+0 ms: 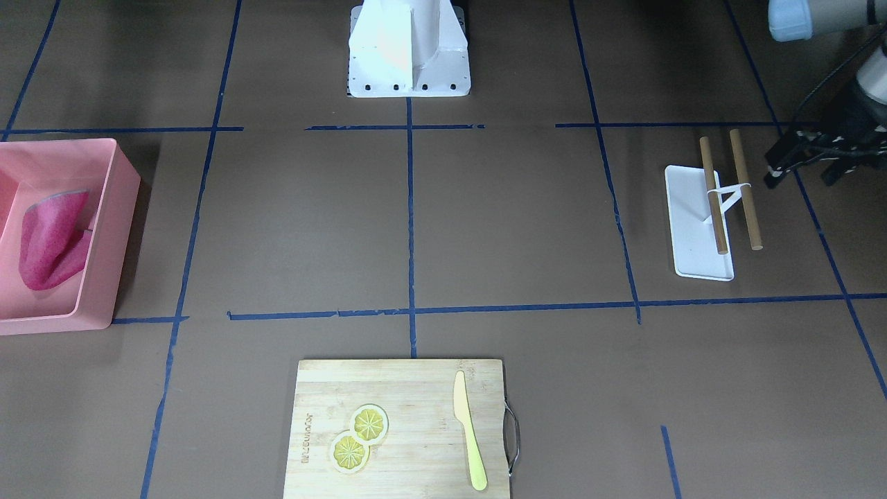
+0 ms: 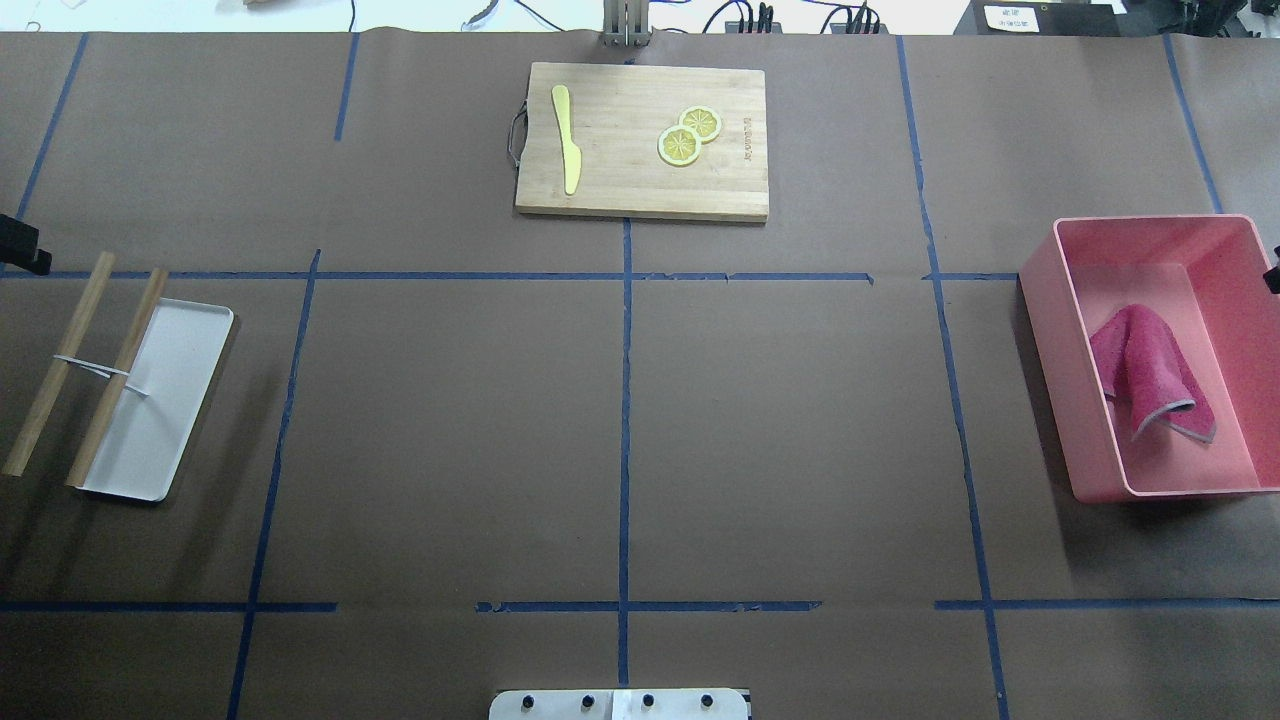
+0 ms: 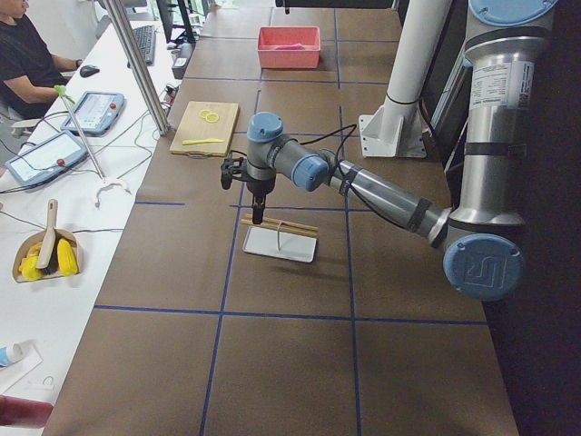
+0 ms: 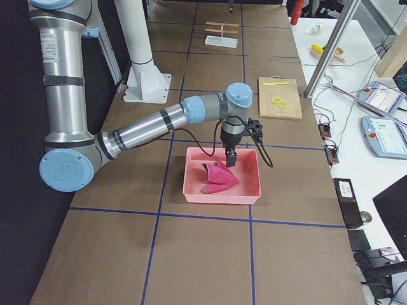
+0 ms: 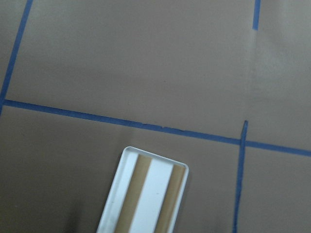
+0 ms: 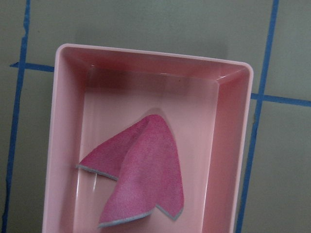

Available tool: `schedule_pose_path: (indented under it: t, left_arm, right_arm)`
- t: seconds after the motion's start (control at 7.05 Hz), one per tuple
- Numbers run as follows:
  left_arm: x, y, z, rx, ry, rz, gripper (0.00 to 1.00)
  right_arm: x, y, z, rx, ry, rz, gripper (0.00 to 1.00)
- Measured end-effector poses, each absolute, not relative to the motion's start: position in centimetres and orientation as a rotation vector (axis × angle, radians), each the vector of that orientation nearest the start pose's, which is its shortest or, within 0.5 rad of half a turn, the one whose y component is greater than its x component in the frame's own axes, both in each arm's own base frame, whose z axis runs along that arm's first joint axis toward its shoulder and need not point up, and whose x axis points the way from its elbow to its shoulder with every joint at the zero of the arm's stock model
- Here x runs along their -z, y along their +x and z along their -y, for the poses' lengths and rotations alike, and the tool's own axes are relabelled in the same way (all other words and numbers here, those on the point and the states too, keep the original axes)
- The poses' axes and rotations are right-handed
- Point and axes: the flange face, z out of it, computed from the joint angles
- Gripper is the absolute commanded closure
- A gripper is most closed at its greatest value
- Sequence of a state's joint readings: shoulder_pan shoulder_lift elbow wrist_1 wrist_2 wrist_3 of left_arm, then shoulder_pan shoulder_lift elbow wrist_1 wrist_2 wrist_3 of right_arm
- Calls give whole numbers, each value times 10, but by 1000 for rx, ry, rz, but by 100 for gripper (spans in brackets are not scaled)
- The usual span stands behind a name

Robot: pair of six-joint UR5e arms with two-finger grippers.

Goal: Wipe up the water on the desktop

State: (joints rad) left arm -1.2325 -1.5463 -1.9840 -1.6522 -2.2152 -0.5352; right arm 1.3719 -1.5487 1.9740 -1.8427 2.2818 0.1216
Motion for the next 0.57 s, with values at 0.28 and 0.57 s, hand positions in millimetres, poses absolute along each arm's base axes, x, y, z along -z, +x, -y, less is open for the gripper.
schedule_pose_path:
  t: [0.28,0.57]
  left_arm:
    - [-511,10,472,-94,107,-726,0]
    - [-546,-28,467,-96,53,-818,0]
  right_arm:
    - [-513,20,477,121,45,719,0]
    - [-552,62,469,160,55,717,0]
